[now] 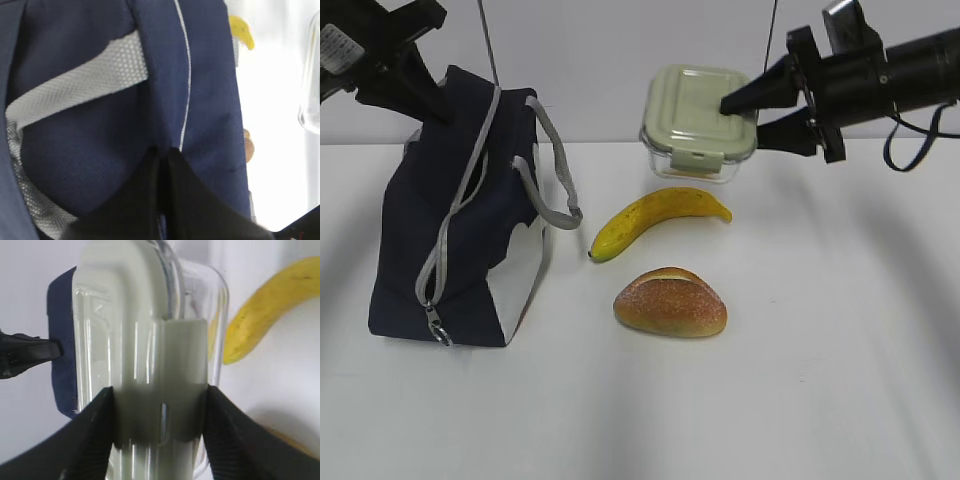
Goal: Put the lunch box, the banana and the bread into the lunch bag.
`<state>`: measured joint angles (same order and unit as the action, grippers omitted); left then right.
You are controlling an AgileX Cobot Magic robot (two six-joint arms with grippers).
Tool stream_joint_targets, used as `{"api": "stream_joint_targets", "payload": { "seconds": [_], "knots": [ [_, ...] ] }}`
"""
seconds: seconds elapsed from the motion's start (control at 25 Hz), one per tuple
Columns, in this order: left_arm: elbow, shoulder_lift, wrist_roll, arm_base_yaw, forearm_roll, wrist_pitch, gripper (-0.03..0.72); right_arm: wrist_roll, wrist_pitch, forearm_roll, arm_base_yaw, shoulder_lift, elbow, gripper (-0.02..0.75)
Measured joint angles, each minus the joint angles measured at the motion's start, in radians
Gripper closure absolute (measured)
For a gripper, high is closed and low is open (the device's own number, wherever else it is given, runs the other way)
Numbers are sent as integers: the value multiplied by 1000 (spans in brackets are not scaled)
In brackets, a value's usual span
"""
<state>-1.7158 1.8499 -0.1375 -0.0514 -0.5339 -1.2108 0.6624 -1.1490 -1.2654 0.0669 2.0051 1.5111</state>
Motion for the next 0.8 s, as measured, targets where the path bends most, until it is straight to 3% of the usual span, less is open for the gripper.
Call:
{"api": "stream_joint_targets", "payload": {
  "seconds": [0.36,0.8],
  "knots": [
    [0,0,-1,0,-50,1,687,-210,-35,13,-152,-2,267,351],
    [0,0,-2,0,-67,-1,687,-267,-61,172,-304,-6,297,351]
  ]
}}
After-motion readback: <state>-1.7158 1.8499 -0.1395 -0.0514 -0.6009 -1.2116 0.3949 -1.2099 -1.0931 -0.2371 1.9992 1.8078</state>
